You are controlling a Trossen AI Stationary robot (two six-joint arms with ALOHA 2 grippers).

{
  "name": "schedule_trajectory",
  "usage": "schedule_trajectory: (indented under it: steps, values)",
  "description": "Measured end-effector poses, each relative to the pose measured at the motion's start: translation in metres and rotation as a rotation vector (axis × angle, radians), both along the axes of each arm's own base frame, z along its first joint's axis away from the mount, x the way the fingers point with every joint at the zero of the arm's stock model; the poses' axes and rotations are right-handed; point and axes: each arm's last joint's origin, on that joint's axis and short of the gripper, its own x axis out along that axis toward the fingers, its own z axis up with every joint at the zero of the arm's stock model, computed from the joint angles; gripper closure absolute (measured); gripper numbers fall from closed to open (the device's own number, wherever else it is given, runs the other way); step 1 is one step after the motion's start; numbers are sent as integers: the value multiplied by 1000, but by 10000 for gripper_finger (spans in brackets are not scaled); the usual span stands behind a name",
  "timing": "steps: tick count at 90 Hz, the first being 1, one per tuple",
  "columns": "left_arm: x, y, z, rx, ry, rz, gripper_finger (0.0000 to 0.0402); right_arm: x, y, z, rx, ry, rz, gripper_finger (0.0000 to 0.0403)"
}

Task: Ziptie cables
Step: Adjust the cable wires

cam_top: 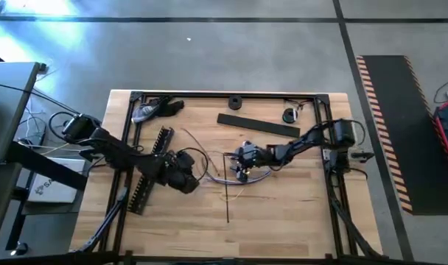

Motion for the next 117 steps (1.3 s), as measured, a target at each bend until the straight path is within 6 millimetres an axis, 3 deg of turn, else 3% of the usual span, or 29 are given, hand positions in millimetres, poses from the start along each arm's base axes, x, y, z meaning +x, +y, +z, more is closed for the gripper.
schedule_trajectory:
  steps: [19,24,45,61,82,88,100,117]
  values:
    - [-2,-3,-1,14,1,-12,395,9,0,7,-24,105,-5,374]
    - [-2,-4,-1,18,-1,-14,395,10,0,8,-25,112,10,393]
    - [-8,-11,1,61,7,-31,395,18,7,18,-14,98,12,401]
    - [-15,-19,11,120,9,-11,395,23,23,41,-26,46,82,403]
    - [-14,-26,15,108,-5,-58,395,26,49,57,-38,42,317,403]
    - [-14,-21,14,87,7,-23,395,26,51,58,-51,42,283,403]
    - [-7,-4,13,74,10,57,395,22,36,60,-126,89,36,403]
    - [7,40,10,134,129,68,395,16,7,53,-126,183,-116,403]
